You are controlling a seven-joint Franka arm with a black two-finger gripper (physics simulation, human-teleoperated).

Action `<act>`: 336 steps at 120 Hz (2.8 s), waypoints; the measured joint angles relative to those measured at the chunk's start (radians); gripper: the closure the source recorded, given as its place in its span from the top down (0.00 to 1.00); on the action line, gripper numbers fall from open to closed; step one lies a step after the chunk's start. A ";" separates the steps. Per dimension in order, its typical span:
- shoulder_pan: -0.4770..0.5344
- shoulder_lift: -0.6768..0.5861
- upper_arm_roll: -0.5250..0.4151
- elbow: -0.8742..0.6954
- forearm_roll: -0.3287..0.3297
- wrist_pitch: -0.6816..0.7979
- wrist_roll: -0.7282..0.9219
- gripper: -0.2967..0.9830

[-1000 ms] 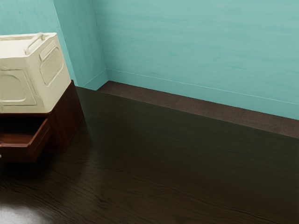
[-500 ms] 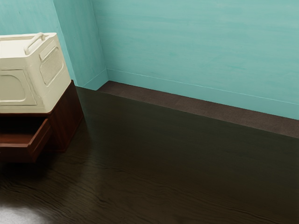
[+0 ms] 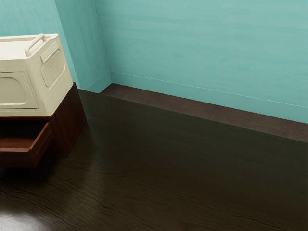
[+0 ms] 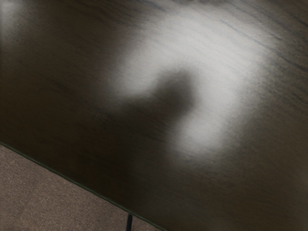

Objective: Push the drawer handle with one arm to close the drawer

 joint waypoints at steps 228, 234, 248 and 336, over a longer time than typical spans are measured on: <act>-0.239 0.461 0.339 0.245 0.098 0.542 0.083 0.15; -0.250 0.469 0.348 0.255 0.094 0.547 0.083 0.15; -0.261 0.493 0.357 0.265 0.087 0.569 0.083 0.15; -0.305 0.629 0.363 0.367 -0.004 0.645 0.082 0.15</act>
